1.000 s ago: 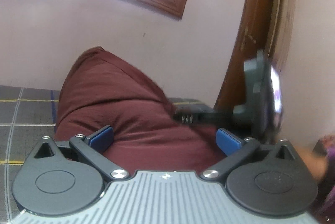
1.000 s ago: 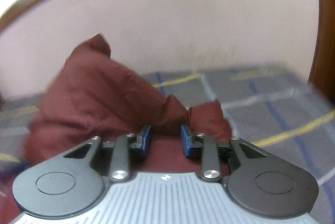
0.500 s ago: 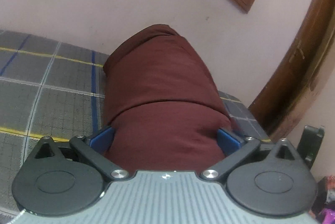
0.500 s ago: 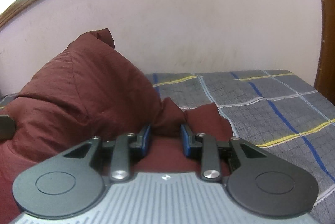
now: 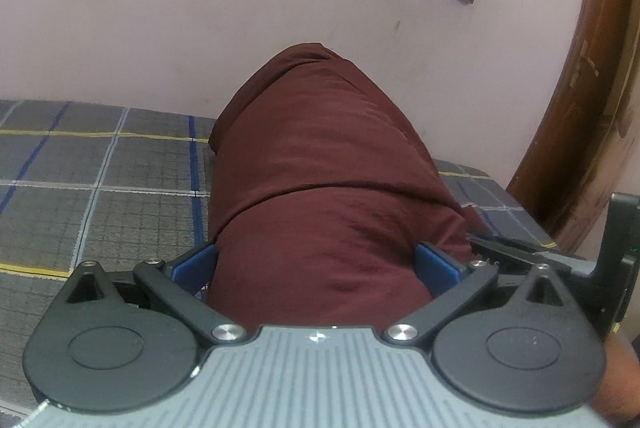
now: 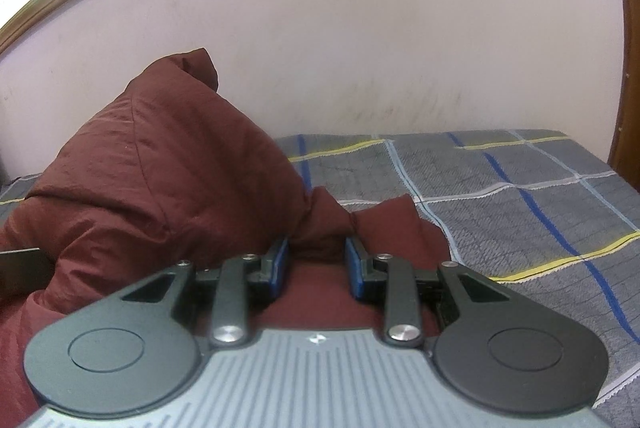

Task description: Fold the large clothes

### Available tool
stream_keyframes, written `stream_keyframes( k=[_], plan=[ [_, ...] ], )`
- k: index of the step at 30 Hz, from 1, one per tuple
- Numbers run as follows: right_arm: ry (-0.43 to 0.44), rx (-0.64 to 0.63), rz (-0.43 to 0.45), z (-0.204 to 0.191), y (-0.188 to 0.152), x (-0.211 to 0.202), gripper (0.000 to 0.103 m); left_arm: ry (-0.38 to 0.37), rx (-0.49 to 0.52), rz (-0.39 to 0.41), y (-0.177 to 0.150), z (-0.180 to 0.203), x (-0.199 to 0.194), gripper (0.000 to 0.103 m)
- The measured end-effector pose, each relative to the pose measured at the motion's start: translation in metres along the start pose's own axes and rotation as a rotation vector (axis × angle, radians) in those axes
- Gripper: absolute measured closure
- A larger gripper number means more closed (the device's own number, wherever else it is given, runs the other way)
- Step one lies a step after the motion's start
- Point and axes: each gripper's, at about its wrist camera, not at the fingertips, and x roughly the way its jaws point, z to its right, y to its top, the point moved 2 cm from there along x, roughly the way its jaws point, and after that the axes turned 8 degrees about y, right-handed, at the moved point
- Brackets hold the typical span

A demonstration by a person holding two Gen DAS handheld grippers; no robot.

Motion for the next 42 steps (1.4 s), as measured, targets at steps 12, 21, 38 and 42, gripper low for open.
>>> stream_keyframes(
  k=[12,21,38,42],
  plan=[
    [-0.006,-0.018,0.002,0.001,0.003,-0.024,0.073,0.031,0.036,-0.009,0.0,0.004,0.0,0.0],
    [-0.18,-0.123,0.116,-0.016,-0.009,-0.076,0.019,0.038,0.027,-0.011,0.0,0.003,-0.001,0.0],
    [-0.072,-0.076,-0.017,0.002,-0.051,-0.094,0.014,0.048,0.05,-0.015,-0.001,0.006,0.0,0.0],
    [0.003,0.022,-0.019,0.018,-0.059,-0.092,0.009,0.032,0.057,-0.031,0.002,0.003,0.0,0.0]
  ],
)
